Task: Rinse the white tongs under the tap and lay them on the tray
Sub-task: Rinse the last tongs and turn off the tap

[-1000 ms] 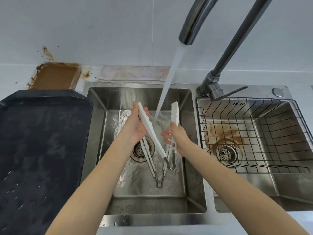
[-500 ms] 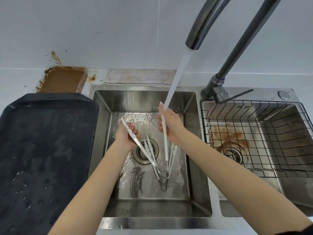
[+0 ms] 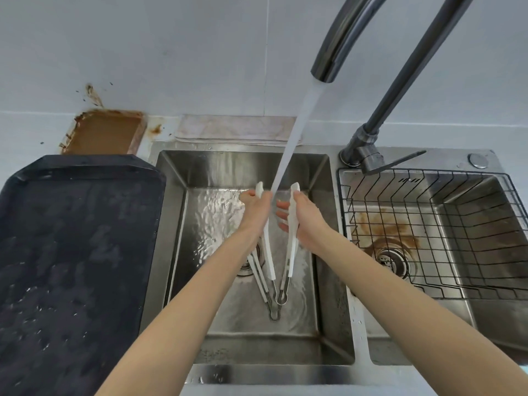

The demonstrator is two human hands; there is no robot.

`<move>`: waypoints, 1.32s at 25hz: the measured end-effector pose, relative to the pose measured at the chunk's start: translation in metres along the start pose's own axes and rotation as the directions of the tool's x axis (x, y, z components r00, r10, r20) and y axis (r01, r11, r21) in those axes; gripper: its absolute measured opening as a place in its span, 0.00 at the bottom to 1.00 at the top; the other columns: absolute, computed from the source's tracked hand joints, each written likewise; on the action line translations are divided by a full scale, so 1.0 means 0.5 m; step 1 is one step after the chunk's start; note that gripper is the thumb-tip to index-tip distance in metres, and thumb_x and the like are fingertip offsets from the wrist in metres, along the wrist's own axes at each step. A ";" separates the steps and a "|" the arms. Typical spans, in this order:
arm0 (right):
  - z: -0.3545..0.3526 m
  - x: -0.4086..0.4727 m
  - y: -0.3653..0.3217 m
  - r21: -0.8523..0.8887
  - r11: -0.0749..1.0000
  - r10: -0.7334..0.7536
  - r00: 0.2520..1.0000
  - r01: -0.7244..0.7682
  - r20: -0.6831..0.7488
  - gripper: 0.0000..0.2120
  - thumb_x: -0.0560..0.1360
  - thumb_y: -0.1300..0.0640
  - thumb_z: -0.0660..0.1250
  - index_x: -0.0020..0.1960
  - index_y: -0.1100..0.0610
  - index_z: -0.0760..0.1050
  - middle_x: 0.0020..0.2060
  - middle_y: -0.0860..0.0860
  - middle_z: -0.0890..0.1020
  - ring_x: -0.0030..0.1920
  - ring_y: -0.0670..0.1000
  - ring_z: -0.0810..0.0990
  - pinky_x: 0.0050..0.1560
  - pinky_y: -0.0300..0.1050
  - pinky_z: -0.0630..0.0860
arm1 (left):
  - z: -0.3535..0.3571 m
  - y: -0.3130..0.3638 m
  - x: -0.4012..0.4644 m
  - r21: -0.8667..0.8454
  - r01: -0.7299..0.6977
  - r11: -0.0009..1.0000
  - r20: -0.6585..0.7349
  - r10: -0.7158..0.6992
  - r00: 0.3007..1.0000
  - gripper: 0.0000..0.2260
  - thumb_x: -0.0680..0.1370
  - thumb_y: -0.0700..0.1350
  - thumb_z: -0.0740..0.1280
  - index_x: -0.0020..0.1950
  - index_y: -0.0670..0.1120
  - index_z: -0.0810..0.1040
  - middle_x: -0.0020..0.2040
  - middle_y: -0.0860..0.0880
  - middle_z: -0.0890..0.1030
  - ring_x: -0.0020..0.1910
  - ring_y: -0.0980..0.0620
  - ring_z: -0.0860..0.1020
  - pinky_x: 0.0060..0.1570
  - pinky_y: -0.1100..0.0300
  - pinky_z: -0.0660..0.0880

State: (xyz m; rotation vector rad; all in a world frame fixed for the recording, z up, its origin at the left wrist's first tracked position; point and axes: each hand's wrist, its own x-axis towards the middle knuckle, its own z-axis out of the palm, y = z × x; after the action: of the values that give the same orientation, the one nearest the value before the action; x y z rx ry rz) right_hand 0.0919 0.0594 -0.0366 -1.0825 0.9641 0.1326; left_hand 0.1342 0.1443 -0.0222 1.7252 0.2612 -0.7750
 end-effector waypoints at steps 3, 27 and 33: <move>-0.015 -0.004 0.003 0.068 0.996 0.061 0.998 -0.061 0.006 0.23 0.81 0.48 0.48 0.69 0.59 0.66 0.56 0.56 0.78 0.45 0.49 0.78 0.43 0.45 0.74 | 0.017 0.014 -0.003 0.087 -0.008 0.996 0.068 0.002 0.998 0.07 0.79 0.43 0.55 0.54 0.46 0.57 0.36 0.50 0.70 0.33 0.57 0.70 0.25 0.65 0.70; -0.077 0.038 0.171 -0.438 0.875 0.188 0.978 -0.208 -0.090 0.26 0.80 0.61 0.51 0.76 0.50 0.49 0.69 0.56 0.70 0.58 0.57 0.78 0.62 0.57 0.74 | -0.078 -0.217 0.022 0.267 0.173 0.948 0.050 -0.193 0.980 0.26 0.77 0.34 0.61 0.74 0.46 0.58 0.66 0.42 0.73 0.65 0.41 0.72 0.65 0.47 0.69; -0.088 0.056 0.194 -0.557 0.793 0.199 0.969 -0.249 -0.149 0.25 0.79 0.57 0.55 0.75 0.54 0.55 0.66 0.59 0.74 0.62 0.61 0.75 0.64 0.56 0.72 | -0.068 -0.275 0.026 0.237 0.189 0.953 -0.008 -0.193 0.981 0.24 0.76 0.34 0.62 0.72 0.46 0.63 0.65 0.44 0.74 0.64 0.43 0.72 0.62 0.54 0.69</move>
State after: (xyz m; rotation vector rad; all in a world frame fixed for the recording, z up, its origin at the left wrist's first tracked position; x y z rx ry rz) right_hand 0.0314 0.0636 -0.1285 -1.5305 1.1631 0.6137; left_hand 0.0807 0.2152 -0.1334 1.9376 0.3401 -0.9935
